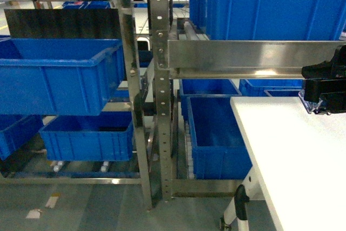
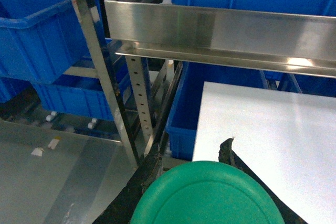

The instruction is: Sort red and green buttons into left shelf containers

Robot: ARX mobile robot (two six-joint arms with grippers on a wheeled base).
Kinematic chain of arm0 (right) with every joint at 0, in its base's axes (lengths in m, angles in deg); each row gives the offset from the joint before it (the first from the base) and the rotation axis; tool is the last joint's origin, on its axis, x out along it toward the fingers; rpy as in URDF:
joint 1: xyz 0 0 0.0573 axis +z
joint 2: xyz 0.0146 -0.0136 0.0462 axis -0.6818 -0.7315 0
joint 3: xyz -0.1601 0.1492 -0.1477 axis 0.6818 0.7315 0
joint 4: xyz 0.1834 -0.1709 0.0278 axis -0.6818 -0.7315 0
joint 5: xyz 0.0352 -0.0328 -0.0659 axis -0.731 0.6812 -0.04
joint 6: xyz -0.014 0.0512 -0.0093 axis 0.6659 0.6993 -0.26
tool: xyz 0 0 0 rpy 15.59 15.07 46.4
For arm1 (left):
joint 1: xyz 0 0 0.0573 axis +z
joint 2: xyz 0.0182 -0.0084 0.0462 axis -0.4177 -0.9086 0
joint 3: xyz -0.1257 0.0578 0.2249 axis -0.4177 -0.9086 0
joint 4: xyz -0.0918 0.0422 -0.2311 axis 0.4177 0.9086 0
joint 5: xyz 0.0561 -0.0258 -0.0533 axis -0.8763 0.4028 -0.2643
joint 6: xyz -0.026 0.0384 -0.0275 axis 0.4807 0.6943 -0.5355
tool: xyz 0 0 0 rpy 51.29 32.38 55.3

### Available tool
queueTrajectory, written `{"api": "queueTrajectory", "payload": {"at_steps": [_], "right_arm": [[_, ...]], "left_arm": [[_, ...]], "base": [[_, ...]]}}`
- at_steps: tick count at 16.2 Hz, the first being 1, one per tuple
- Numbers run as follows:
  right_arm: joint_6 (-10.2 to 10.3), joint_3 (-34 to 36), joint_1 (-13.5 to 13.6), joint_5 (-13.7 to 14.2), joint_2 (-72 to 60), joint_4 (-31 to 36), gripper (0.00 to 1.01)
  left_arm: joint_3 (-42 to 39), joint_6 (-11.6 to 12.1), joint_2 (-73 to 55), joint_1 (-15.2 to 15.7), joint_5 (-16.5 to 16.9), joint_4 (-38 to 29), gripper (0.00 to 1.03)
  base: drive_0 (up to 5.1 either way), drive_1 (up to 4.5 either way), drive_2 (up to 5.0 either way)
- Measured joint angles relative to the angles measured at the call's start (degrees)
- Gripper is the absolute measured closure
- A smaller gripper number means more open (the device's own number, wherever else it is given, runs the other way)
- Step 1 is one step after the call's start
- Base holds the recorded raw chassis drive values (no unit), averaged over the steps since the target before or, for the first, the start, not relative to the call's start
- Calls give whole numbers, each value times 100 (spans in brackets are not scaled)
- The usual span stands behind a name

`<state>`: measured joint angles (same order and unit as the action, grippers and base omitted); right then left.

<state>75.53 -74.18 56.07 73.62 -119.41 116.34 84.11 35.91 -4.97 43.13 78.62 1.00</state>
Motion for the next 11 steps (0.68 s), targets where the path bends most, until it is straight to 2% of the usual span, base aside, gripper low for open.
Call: {"api": "queueTrajectory", "payload": {"at_steps": [11], "right_arm": [[-2,-2,-2,-2,0,17,73]], "left_arm": [[0,0,0,0,-2,-2,78]], "base": [[-482,357,116]]}}
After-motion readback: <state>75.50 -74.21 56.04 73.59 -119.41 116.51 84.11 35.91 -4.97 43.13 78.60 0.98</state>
